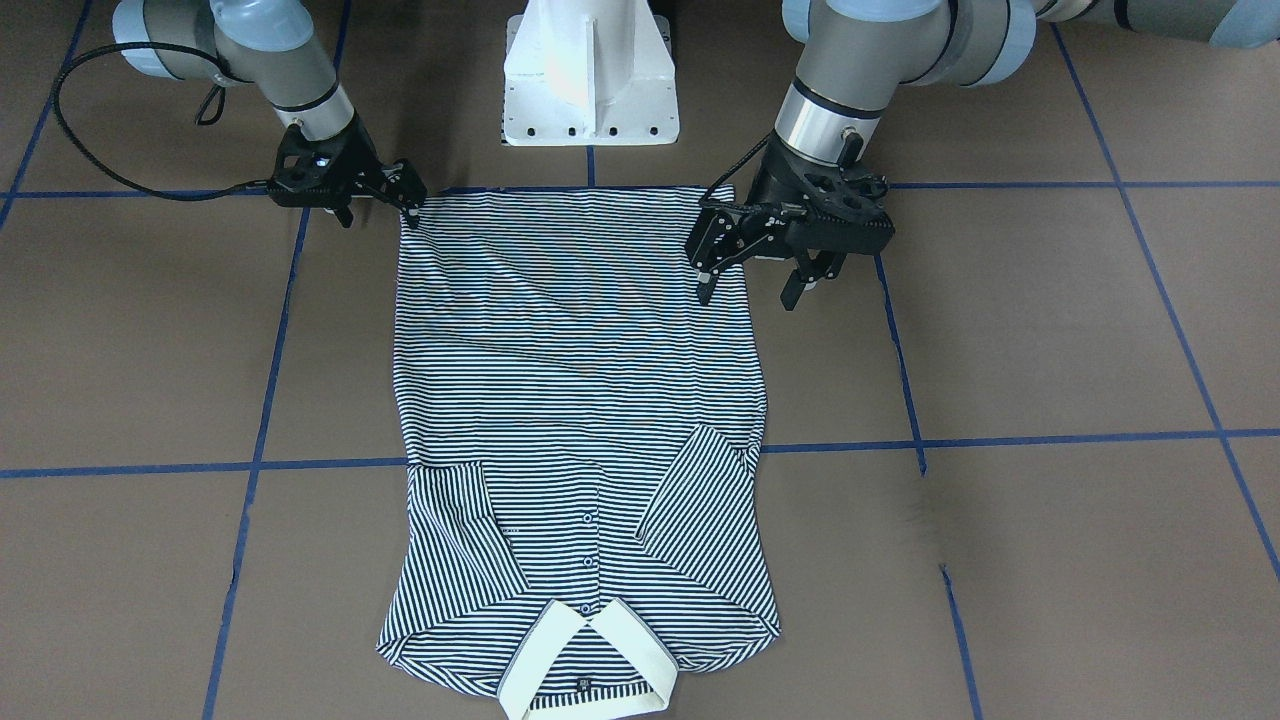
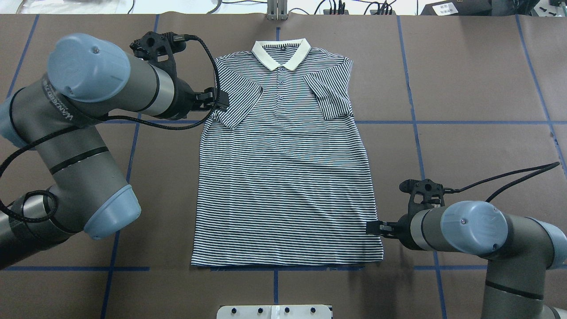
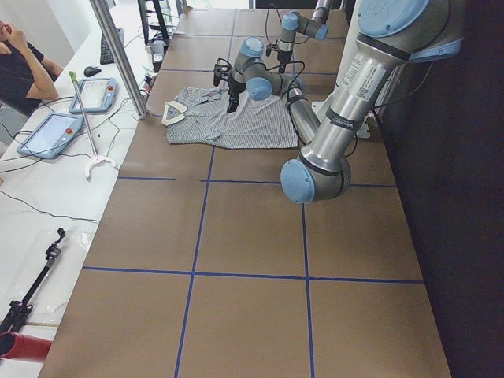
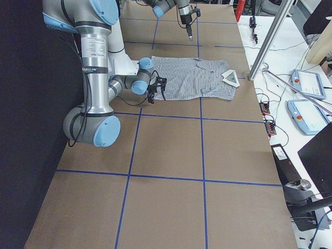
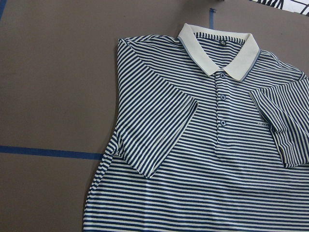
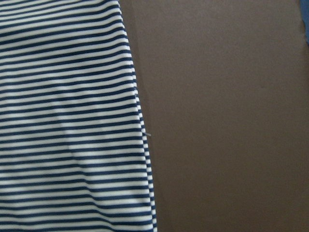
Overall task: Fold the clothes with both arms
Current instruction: 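Move both grippers down to the hem corners nearest the robot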
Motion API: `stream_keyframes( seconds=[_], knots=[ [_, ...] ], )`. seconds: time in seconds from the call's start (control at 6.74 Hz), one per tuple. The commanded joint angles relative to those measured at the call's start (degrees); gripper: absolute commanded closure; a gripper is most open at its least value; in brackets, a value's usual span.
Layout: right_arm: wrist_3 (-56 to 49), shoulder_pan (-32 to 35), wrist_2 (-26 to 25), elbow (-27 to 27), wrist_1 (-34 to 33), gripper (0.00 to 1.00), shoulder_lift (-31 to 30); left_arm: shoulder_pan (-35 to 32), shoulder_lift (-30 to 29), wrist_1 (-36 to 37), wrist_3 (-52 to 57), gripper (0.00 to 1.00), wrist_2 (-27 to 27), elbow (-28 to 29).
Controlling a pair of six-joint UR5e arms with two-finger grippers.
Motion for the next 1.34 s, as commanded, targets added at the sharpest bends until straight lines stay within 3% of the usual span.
stream_keyframes(
  seconds=[0.0,0.3,0.74,1.19],
  knots=[
    [1.8,-4.0,-1.9,0.0,-2.9,0.0,2.0,0.0,0.0,0.0,0.0,0.0,0.0,-0.9],
    [1.8,-4.0,-1.5,-0.6,-11.3,0.0,7.9,0.0,0.0,0.0,-0.1,0.0,0.0,-1.0],
    [1.8,-3.7,-1.3,-1.2,-11.5,0.01,7.0,0.0,-0.2,0.0,0.0,0.0,0.0,-1.0],
    [1.8,-3.5,-1.0,-1.7,-11.6,0.24,6.8,0.0,-0.2,0.0,0.0,0.0,0.0,-1.0]
  ],
)
